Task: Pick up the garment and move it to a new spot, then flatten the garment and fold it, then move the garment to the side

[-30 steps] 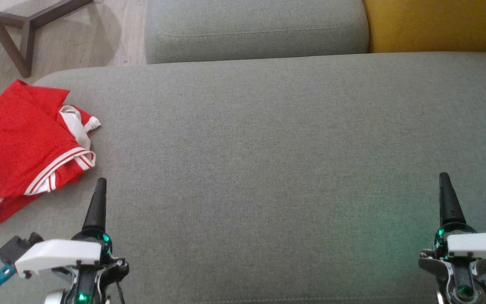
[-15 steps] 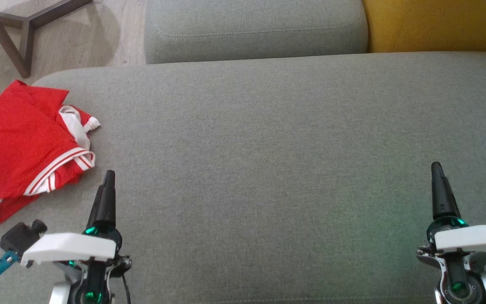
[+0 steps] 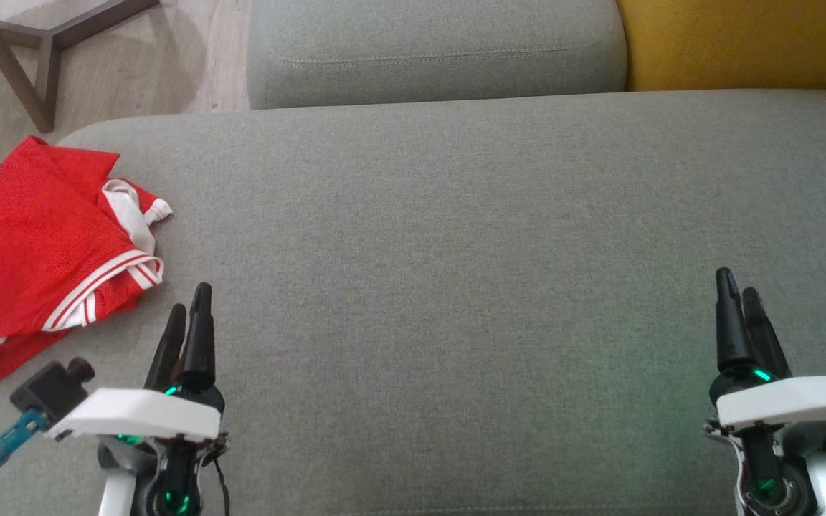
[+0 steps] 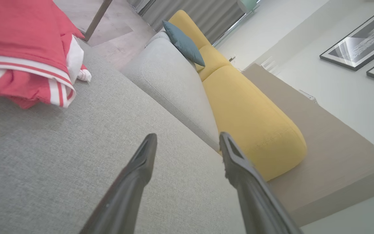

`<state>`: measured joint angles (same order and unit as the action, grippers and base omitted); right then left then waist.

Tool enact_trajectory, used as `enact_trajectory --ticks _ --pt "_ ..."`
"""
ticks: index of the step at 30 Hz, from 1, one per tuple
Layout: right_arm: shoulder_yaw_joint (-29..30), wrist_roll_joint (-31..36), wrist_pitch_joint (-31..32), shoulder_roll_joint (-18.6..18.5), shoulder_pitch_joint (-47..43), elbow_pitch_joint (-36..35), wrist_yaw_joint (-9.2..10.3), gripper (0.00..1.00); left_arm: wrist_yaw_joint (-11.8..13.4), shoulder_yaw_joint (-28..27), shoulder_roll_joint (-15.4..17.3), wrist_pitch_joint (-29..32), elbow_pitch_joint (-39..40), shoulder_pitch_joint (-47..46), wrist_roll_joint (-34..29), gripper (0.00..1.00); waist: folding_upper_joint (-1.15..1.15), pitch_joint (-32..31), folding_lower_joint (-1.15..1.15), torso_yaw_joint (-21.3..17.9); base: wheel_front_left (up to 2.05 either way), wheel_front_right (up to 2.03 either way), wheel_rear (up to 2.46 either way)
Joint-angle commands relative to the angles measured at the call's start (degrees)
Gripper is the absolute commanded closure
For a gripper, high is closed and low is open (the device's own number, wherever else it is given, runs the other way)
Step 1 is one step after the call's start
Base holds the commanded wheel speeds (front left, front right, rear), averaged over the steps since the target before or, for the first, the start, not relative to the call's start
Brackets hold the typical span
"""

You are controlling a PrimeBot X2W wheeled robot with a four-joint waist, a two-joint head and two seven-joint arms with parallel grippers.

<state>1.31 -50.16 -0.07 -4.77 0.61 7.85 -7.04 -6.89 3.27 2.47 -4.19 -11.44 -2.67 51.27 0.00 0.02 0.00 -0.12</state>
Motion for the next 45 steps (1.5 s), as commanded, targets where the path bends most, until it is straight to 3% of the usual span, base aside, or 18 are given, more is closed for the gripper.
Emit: enact_trajectory --ticks 1,27,45 --pt "-0.91 2.36 -0.5 -1.33 2.04 -2.71 -0.24 0.0 -0.28 -0.4 1.03 -0.8 2.03 -3.17 -2.36 0.0 0.0 -0.01 0.0 -0.01 0.0 0.0 0.0" --pt "-2.11 22.47 -1.48 -0.79 0.68 -4.27 -0.33 0.0 1.27 1.7 1.65 -5.16 0.35 -3.8 -21.61 0.0 0.0 0.09 0.0 -0.32 0.0 0.0 0.0" --pt "-2.49 34.22 -2.22 -0.05 0.17 -4.14 -0.4 0.0 4.09 3.46 2.39 -8.17 -2.65 -4.79 -35.07 0.0 0.0 0.02 0.0 -0.5 0.0 0.0 0.0"
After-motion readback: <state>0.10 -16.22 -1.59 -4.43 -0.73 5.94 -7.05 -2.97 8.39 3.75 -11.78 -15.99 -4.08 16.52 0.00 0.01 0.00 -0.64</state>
